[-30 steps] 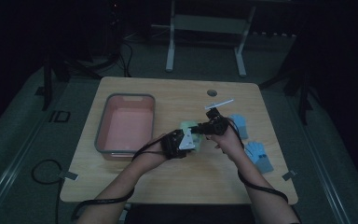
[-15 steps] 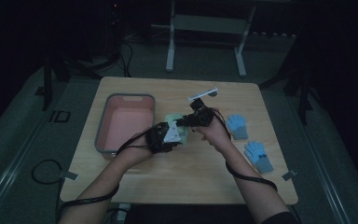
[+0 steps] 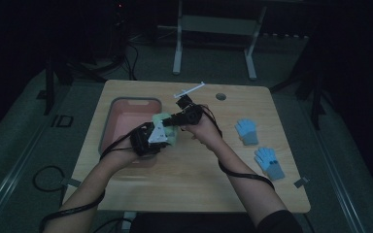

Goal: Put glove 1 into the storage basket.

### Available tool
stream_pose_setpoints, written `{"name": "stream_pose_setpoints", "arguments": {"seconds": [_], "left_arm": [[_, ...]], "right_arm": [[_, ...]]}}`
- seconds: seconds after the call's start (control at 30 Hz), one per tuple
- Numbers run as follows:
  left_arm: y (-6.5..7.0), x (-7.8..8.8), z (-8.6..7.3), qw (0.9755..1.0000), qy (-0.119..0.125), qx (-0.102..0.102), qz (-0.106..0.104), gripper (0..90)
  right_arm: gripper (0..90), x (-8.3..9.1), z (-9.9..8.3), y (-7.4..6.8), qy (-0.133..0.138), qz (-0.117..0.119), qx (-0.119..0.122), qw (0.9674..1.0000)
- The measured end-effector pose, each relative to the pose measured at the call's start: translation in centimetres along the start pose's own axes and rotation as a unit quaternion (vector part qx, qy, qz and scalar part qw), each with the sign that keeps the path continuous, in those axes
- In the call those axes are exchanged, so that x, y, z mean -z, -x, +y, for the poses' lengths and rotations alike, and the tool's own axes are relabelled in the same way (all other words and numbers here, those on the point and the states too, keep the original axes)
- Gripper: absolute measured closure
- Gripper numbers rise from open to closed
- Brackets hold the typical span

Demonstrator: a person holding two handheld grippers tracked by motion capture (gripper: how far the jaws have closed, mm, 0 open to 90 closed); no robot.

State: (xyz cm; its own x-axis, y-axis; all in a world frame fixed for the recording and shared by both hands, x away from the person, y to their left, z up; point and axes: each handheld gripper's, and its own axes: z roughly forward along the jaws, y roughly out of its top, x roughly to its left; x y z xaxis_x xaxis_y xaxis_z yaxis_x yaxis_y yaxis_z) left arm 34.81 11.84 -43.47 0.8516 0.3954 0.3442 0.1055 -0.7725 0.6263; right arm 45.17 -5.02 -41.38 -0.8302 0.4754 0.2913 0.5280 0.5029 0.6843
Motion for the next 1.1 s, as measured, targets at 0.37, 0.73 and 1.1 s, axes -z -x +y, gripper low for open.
{"name": "stream_pose_setpoints", "arguments": {"seconds": [0.37, 0.73, 1.1], "left_arm": [[-1.3, 2.0, -2.7, 0.9997, -0.019, 0.011, 0.008, 74.8], [-2.6, 3.8, -6.2, 0.9990, -0.040, 0.015, 0.010, 74.8], [-3.4, 3.8, -7.6, 0.9980, -0.056, 0.030, 0.005, 74.8]], "right_arm": [[70.2, -3.3, 2.4, -1.9, 0.000, 0.019, 0.019, 0.9996], [70.4, -6.9, 4.0, -3.6, -0.004, 0.043, 0.029, 0.9987], [70.4, -8.8, 4.7, -3.8, -0.011, 0.048, 0.027, 0.9984]]}}
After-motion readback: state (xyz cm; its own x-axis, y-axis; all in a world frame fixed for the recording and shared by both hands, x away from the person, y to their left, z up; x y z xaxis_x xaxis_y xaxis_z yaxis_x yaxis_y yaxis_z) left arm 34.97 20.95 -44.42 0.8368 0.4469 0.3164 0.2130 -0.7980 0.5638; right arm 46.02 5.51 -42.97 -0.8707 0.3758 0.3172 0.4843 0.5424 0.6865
